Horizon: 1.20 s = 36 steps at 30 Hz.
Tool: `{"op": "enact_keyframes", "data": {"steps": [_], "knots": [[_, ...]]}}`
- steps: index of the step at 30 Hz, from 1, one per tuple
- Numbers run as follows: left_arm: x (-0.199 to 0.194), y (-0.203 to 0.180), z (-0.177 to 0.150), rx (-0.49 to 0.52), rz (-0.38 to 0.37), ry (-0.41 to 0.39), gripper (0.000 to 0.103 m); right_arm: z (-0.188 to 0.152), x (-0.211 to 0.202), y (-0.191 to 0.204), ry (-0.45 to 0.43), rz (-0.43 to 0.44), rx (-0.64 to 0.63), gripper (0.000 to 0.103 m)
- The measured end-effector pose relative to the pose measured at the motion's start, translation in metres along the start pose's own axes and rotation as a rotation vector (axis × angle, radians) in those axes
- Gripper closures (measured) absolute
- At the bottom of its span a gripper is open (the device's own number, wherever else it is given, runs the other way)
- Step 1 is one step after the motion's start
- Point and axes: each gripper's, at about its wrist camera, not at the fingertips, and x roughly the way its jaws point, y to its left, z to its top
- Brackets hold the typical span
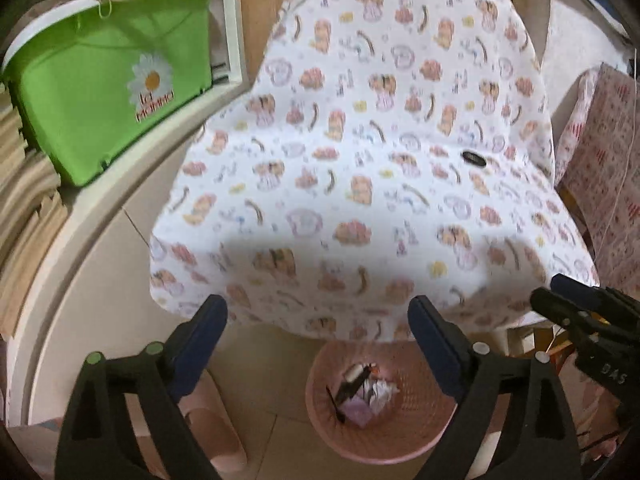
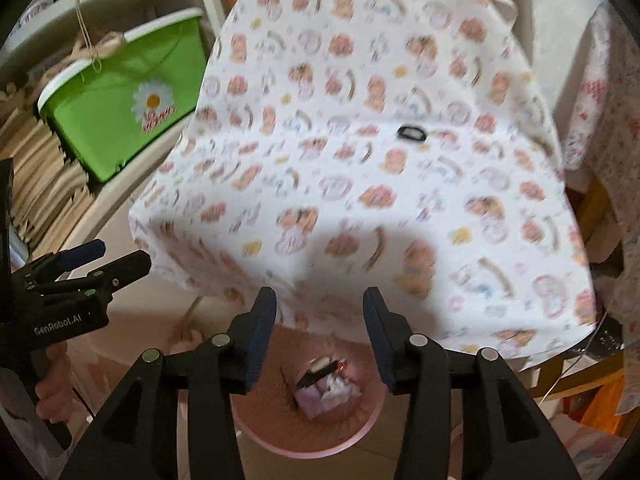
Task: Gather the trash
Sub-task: 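Open both grippers to drop the spoon and comb into the wastebasket, then move the right gripper to the black hair tie on the cloth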
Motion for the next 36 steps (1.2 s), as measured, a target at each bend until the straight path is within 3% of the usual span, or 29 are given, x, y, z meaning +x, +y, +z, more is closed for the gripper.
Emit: {"op": "enact_keyframes", "data": {"steps": [5, 9, 13, 20, 23, 25, 30, 36], "knots": [[-0.006, 0.011, 0.040, 0.090, -0.029, -0.001, 0.010, 0.030, -0.019, 0.000, -0.062, -0.004, -0.054, 0.052], [-0.008, 0.030, 0.094, 0.091, -0.034, 0.015, 0.007, 0.083, -0.039, -0.004, -0.144, -0.007, -0.130, 0.033], [0.004, 0.050, 0.129, 0.009, -0.076, 0.041, 0.006, 0.120, -0.035, -0.017, -0.171, -0.024, -0.126, 0.031], [0.040, 0.084, 0.153, -0.090, -0.057, 0.049, 0.005, 0.143, 0.007, -0.055, -0.073, -0.060, -0.042, 0.031], [0.057, 0.091, 0.161, -0.075, -0.024, 0.062, 0.005, 0.149, 0.024, -0.070, -0.023, -0.057, -0.027, 0.031], [0.066, 0.092, 0.166, -0.047, 0.045, 0.067, 0.005, 0.155, 0.032, -0.081, 0.000, -0.027, -0.005, 0.031], [0.083, 0.086, 0.171, -0.016, 0.038, 0.104, 0.005, 0.166, 0.047, -0.108, 0.062, 0.072, 0.126, 0.031], [0.084, 0.091, 0.174, -0.042, 0.088, 0.083, 0.003, 0.173, 0.050, -0.119, 0.069, 0.134, 0.146, 0.031]]}}
